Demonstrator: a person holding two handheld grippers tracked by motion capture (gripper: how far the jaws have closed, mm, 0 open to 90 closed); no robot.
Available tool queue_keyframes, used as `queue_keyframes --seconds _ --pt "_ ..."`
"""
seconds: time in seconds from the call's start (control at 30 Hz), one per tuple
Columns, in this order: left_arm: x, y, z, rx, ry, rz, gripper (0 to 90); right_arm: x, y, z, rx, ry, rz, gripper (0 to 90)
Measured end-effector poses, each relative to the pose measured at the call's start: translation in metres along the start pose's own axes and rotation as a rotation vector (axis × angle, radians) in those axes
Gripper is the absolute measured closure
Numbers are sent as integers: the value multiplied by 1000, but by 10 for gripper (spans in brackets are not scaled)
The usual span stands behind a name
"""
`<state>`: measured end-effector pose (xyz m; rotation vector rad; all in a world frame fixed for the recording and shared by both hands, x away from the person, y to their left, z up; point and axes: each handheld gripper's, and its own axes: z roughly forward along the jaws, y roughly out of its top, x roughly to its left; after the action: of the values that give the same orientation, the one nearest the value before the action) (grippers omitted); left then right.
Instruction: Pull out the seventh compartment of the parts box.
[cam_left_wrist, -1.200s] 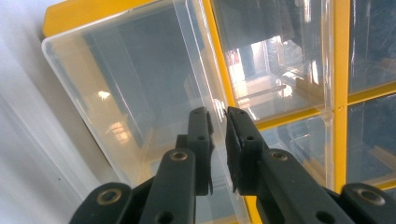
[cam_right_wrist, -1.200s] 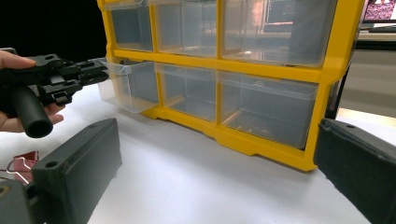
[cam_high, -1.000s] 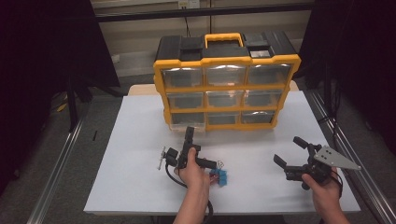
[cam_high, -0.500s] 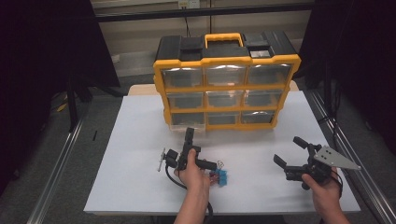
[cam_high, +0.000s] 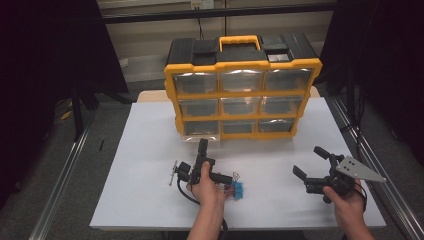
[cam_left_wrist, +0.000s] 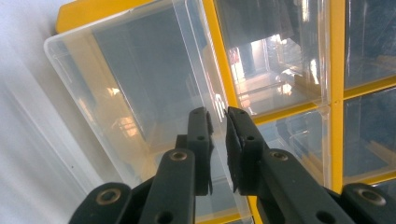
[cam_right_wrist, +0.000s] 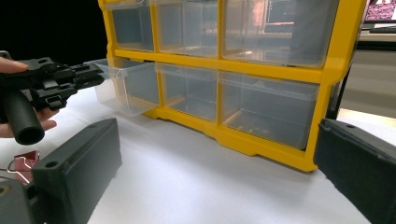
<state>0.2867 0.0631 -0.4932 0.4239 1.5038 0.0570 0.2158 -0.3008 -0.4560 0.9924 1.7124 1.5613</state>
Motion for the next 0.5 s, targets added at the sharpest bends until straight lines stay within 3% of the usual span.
queue_keyframes --seconds 0.1,0.23,0.27,0.3,0.5 --pt "0 0 0 -1 0 0 804 0 0 0 -1 0 0 3" --pt "-2 1 0 -22 -7 -33 803 0 0 0 -3 -1 0 3" --pt "-2 1 0 -23 3 -32 802 0 0 0 -3 -1 0 3" --pt "0 1 -1 -7 5 -3 802 0 0 0 -2 -1 0 3" --pt "0 2 -3 -2 -1 5 801 0 0 0 -3 -1 -1 3"
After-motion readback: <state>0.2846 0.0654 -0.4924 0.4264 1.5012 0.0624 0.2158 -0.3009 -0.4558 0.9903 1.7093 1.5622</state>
